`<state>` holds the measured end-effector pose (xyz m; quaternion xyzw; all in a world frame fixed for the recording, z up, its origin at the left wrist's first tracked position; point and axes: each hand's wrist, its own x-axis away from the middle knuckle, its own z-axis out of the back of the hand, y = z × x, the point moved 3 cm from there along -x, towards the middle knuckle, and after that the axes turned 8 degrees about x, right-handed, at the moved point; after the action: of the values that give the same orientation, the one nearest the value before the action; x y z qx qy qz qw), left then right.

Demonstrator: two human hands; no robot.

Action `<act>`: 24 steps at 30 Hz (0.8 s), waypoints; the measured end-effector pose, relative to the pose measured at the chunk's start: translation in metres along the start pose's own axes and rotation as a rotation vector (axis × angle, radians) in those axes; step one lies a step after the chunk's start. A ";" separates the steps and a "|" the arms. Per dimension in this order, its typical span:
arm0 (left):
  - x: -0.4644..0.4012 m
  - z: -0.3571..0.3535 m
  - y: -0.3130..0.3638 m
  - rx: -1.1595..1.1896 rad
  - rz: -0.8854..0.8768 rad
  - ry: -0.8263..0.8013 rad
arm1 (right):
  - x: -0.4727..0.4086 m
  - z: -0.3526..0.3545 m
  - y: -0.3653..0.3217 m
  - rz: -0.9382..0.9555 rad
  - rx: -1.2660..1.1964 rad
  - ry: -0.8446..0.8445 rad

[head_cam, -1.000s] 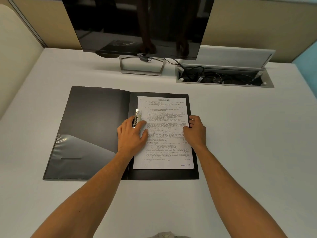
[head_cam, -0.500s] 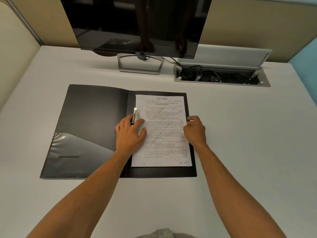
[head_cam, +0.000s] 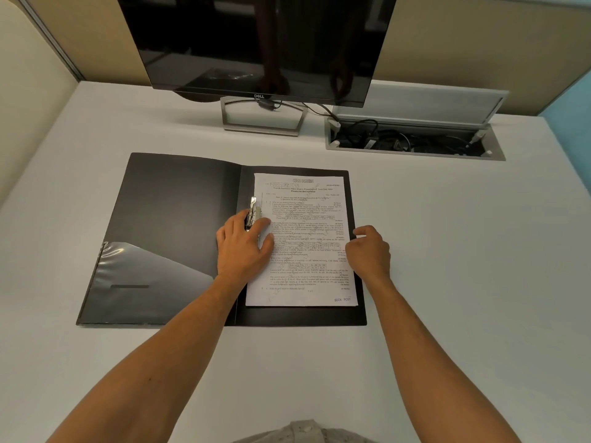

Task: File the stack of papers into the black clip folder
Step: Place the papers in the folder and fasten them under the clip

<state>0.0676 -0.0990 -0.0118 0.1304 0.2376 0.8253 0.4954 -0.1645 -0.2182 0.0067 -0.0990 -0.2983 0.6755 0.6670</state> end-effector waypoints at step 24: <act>-0.001 -0.002 -0.003 -0.003 -0.002 0.000 | -0.040 -0.016 -0.026 0.226 -0.438 -0.020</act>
<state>0.0694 -0.0993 -0.0152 0.1293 0.2366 0.8251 0.4964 -0.1301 -0.2544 -0.0027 -0.2671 -0.4312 0.6659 0.5471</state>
